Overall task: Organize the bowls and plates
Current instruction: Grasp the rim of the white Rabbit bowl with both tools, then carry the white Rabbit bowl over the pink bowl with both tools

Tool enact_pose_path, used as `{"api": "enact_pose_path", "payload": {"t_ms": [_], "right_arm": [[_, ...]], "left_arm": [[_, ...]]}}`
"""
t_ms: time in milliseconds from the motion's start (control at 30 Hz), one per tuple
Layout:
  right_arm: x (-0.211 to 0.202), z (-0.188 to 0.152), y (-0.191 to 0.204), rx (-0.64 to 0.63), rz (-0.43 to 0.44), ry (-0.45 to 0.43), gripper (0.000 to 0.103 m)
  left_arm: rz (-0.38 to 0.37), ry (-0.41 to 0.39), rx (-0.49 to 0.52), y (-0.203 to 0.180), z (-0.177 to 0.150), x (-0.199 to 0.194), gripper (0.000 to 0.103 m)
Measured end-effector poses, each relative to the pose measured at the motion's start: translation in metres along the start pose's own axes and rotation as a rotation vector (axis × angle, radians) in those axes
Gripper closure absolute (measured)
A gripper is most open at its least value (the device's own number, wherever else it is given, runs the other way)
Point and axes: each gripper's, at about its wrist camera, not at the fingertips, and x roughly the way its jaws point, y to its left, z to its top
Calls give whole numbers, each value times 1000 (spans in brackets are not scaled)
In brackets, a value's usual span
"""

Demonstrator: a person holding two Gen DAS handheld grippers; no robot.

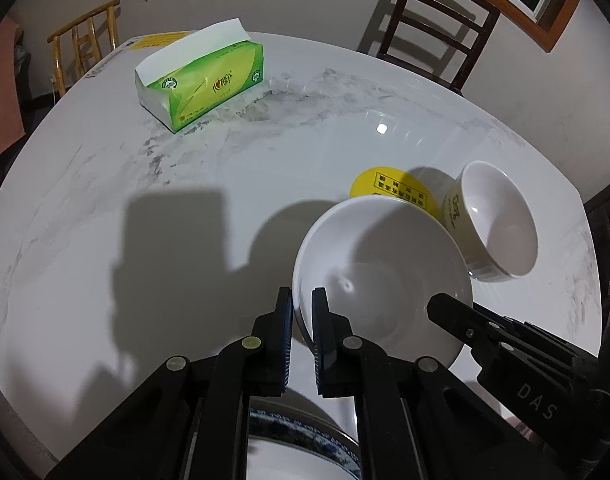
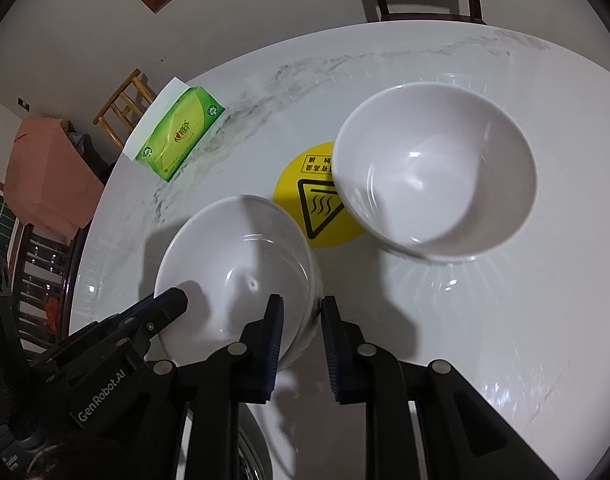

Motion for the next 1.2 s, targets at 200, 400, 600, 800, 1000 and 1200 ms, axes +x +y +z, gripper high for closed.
{"api": "enact_pose_path", "payload": {"t_ms": [200, 400, 600, 800, 1000, 1200], "right_arm": [[-8, -6, 1, -4, 1, -2, 83], [-20, -11, 3, -9, 2, -14, 83], [-34, -17, 3, -12, 5, -28, 83], [-50, -23, 1, -12, 9, -44, 83], [-64, -29, -2, -11, 12, -63, 83], [-80, -36, -6, -12, 10, -80, 83]], "left_arm": [[6, -7, 4, -4, -7, -8, 96], [11, -20, 15, -10, -12, -20, 96], [11, -36, 26, -16, -17, -33, 96], [13, -49, 39, -25, -22, -47, 96], [16, -60, 48, -34, -28, -57, 96], [13, -69, 57, -43, -37, -69, 96]]}}
